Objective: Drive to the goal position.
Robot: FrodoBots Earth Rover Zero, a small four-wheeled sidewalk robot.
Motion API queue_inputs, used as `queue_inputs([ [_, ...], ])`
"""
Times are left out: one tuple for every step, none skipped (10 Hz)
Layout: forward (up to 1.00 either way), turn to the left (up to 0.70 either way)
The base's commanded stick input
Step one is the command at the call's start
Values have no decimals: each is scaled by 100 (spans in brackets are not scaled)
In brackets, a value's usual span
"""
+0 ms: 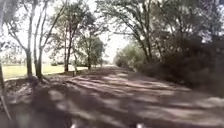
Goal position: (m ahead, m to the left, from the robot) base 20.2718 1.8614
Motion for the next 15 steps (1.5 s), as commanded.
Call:
queue_inputs([
  [67,0],
  [66,0],
  [66,0],
  [65,0],
  [65,0],
  [65,0],
  [65,0],
  [65,0],
  [64,0],
  [63,0],
  [64,0],
  [65,0],
  [65,0],
  [65,0],
  [65,0],
])
